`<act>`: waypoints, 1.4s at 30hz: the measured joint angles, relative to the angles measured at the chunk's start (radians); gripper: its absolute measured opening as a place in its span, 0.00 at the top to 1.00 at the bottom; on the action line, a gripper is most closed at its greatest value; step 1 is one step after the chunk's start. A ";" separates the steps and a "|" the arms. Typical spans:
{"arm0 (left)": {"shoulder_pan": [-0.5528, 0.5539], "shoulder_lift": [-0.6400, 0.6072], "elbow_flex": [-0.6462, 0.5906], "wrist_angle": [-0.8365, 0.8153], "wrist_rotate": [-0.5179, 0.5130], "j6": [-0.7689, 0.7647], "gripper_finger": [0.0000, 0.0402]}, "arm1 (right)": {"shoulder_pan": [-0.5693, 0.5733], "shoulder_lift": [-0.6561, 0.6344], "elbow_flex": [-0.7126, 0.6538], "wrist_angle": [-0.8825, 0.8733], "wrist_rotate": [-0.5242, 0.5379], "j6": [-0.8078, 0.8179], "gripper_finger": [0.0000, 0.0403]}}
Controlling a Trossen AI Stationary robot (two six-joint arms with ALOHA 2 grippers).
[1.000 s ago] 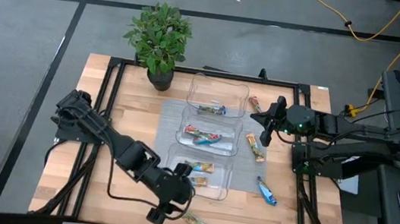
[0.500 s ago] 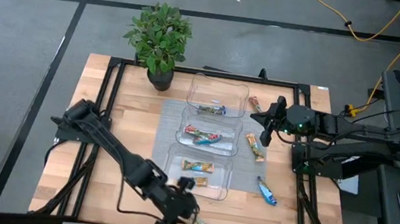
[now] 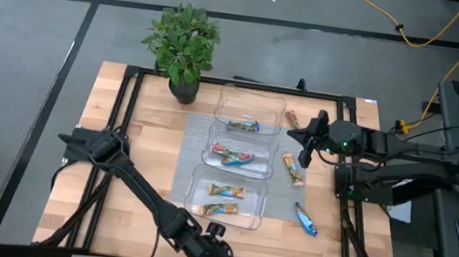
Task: Pick and place Granola Bars by type
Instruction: Put the red granola bar into the middle transparent bin
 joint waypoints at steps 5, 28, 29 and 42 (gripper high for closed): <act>0.001 0.046 0.000 -0.020 -0.027 -0.026 0.58 | 0.000 0.000 0.000 0.000 0.000 0.000 0.98; 0.016 0.122 0.002 -0.158 -0.148 0.004 0.58 | 0.000 0.000 0.000 -0.002 0.000 0.004 0.98; 0.017 0.122 0.002 -0.160 -0.157 0.004 0.58 | 0.000 0.000 0.000 -0.002 0.000 0.003 0.98; 0.019 0.157 0.001 -0.131 -0.080 0.003 0.58 | 0.000 0.000 0.000 -0.001 0.000 0.004 0.98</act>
